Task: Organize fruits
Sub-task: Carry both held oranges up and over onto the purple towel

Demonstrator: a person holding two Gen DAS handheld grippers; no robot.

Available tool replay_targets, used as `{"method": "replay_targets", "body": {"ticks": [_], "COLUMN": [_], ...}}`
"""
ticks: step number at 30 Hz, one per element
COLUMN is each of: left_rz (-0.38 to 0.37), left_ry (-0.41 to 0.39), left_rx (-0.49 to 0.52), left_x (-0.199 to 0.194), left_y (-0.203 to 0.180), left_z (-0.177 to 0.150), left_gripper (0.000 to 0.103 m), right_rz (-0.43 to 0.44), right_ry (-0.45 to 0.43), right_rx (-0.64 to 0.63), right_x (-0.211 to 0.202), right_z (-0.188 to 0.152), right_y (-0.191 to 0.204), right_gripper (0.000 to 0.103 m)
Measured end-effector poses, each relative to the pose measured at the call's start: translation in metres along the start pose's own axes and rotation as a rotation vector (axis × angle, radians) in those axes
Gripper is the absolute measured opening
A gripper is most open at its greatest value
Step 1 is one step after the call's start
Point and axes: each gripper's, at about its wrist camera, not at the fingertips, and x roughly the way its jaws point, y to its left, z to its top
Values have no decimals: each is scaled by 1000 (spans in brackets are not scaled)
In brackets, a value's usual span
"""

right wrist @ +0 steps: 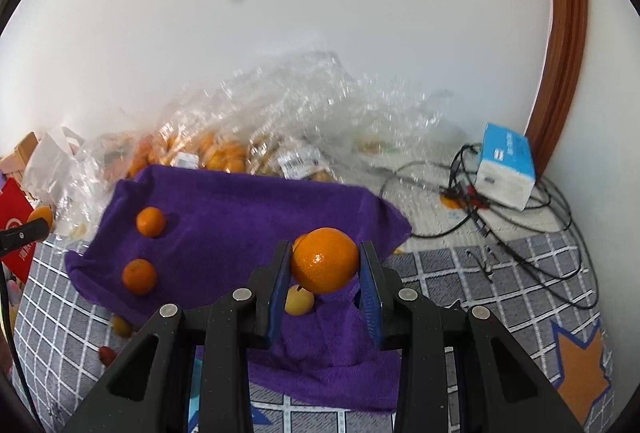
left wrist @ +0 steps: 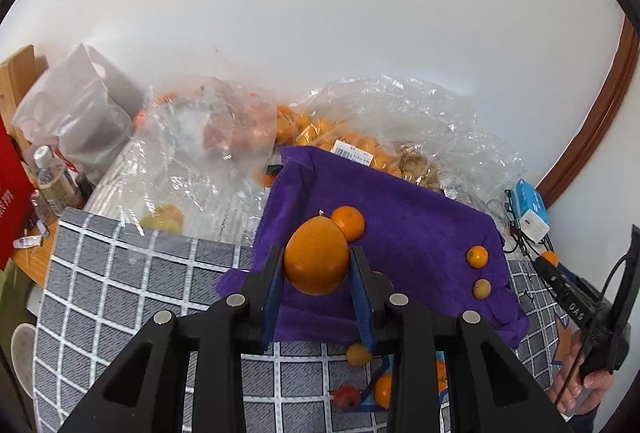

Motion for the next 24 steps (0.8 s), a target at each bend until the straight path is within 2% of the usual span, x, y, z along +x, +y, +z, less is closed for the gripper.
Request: {"method": "replay_targets", "body": {"ticks": [6,9,13,17,24], "left_rz": [0,1,4,36,49], "left_ry": [46,70,100,111,134], "left_rx": [8,8,32,46,67], "left_x": [32,48,67,81,102], "left_y": [-6,-8,-17,-25,-33], "left_z": [-1,-4,-5,-4,-10], "left_gripper": [30,30,30,30,30], "right_rz": [18,52,50,62,67], "right_ry": [102,118,158,166,177], "right_rx": [20,1,-7,-25,-49], "right_x": [31,35,49,55,60], "right_z": [-21,-34,-45,-49,-53], "right_y": [-2,3,7,11,15], "right_gripper": [33,33,33,33,34]}}
